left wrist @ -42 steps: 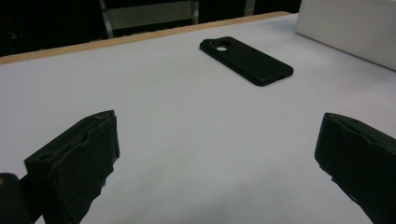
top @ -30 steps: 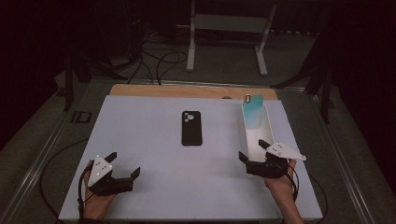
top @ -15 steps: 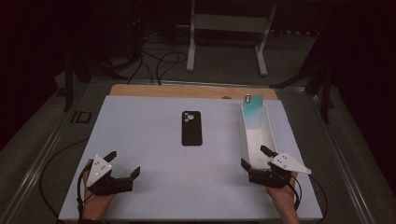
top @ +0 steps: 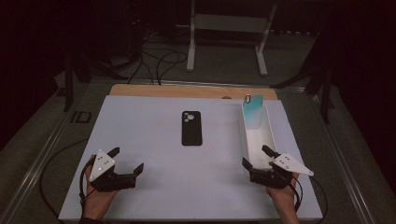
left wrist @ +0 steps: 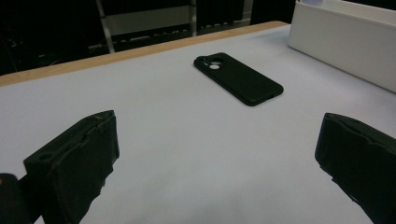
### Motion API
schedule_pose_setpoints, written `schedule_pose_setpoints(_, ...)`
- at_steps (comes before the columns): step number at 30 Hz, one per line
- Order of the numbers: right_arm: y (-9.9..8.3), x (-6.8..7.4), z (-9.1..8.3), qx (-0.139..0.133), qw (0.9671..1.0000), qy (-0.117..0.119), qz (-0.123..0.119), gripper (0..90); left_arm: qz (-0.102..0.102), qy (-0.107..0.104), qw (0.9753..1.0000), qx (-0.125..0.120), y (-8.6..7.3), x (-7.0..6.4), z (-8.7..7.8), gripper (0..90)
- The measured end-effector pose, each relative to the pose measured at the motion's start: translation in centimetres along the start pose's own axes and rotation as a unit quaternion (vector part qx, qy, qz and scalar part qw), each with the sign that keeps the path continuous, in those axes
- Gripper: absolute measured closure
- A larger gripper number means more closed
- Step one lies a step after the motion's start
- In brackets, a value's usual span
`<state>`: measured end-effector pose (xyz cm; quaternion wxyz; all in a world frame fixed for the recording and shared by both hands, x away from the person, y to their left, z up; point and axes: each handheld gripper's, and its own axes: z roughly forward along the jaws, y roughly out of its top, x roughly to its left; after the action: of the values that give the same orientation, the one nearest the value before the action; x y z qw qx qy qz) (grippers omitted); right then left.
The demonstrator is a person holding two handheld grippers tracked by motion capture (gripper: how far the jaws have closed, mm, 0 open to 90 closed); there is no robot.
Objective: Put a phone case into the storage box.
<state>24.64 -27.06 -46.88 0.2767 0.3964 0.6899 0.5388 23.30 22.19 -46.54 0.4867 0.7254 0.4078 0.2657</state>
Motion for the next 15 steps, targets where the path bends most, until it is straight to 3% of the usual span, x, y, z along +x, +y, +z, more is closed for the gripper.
schedule_pose_setpoints(15, 0.0, -0.5, -0.2, -0.003, 0.9999, -0.009, 0.009, 9.4, 0.007, -0.02, 0.9997, -0.011, 2.4, -0.6, 1.2, 0.2)
